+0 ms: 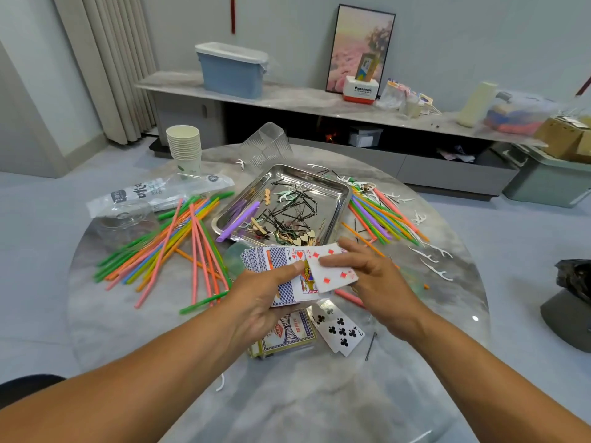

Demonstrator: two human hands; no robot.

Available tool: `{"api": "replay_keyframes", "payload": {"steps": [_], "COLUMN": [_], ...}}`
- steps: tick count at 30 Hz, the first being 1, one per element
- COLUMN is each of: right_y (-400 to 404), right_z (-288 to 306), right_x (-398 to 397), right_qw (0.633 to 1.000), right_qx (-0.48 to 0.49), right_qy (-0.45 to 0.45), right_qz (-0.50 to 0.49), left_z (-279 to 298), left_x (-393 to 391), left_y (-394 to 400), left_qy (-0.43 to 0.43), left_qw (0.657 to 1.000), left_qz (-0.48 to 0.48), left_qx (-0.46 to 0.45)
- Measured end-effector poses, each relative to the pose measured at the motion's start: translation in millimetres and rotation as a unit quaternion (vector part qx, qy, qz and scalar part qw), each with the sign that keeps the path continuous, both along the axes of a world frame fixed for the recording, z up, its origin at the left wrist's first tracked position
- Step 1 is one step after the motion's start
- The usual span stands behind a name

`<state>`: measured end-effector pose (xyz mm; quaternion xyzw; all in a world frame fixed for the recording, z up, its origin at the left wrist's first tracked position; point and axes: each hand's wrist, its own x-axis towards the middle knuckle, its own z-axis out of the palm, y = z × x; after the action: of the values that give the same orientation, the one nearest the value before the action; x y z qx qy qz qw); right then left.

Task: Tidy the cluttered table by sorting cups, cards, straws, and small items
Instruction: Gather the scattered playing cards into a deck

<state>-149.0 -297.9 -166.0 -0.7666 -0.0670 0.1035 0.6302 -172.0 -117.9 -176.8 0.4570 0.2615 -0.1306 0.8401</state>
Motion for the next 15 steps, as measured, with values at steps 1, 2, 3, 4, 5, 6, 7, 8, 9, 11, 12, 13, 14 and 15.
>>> {"api": "replay_keyframes", "payload": {"steps": [1, 2, 3, 4, 5, 6, 7, 8, 9, 11, 12, 13, 14, 15], "right_y": [2.1, 4.5, 5.1, 6.1, 6.7, 6.2, 5.3, 4.9, 4.7, 3.4, 0.9, -2.6, -6.9, -12.1], "right_z": [-3.4, -4.0, -3.7, -2.0, -0.6, -0.9, -2.6, -4.1, -6.0, -9.2, -10.0, -10.1, -11.6, -13.3], "right_x": [-1.8, -3.4, -4.2, -4.9, -5.2, -5.7, -5.6, -5.7, -4.7, -1.7, 0.9, 3.3, 6.1, 8.5], "right_qw": [1.000, 0.999, 0.997, 0.996, 0.997, 0.998, 0.999, 0.999, 0.999, 0.996, 0.994, 0.991, 0.989, 0.987], "right_qx": [0.006, 0.014, 0.019, 0.022, 0.016, 0.006, -0.002, 0.000, 0.002, 0.010, 0.012, 0.006, -0.014, -0.049], "right_qy": [0.024, 0.048, 0.068, 0.081, 0.079, 0.064, 0.048, 0.036, 0.036, 0.063, 0.079, 0.089, 0.097, 0.101], "right_qz": [0.014, 0.018, 0.014, 0.007, 0.005, -0.001, -0.013, -0.024, -0.038, -0.064, -0.081, -0.097, -0.110, -0.117], "left_z": [0.6, 0.8, 0.7, 0.5, 0.5, 1.0, 1.2, 0.8, 0.3, -0.7, -0.8, -0.4, 0.9, 2.4], "left_x": [-0.5, -1.0, -1.3, -1.8, -2.4, -3.2, -3.8, -4.2, -4.9, -5.4, -5.3, -5.0, -4.6, -3.7], "left_y": [-0.2, -0.3, -0.4, -0.9, -0.9, -1.9, -2.8, -3.8, -4.5, -3.5, -2.2, -0.1, 2.3, 4.9], "left_qy": [-0.004, -0.005, -0.004, -0.003, -0.003, -0.004, -0.006, -0.007, -0.007, 0.002, 0.008, 0.012, 0.016, 0.020], "left_qw": [1.000, 1.000, 1.000, 1.000, 1.000, 1.000, 1.000, 1.000, 1.000, 1.000, 1.000, 1.000, 1.000, 0.999], "left_qz": [-0.003, -0.003, -0.001, 0.001, 0.000, -0.003, -0.006, -0.009, -0.008, 0.003, 0.010, 0.018, 0.027, 0.036], "left_qx": [-0.001, -0.002, -0.002, -0.001, 0.001, 0.002, 0.003, 0.003, 0.004, 0.007, 0.007, 0.007, 0.005, 0.003]}}
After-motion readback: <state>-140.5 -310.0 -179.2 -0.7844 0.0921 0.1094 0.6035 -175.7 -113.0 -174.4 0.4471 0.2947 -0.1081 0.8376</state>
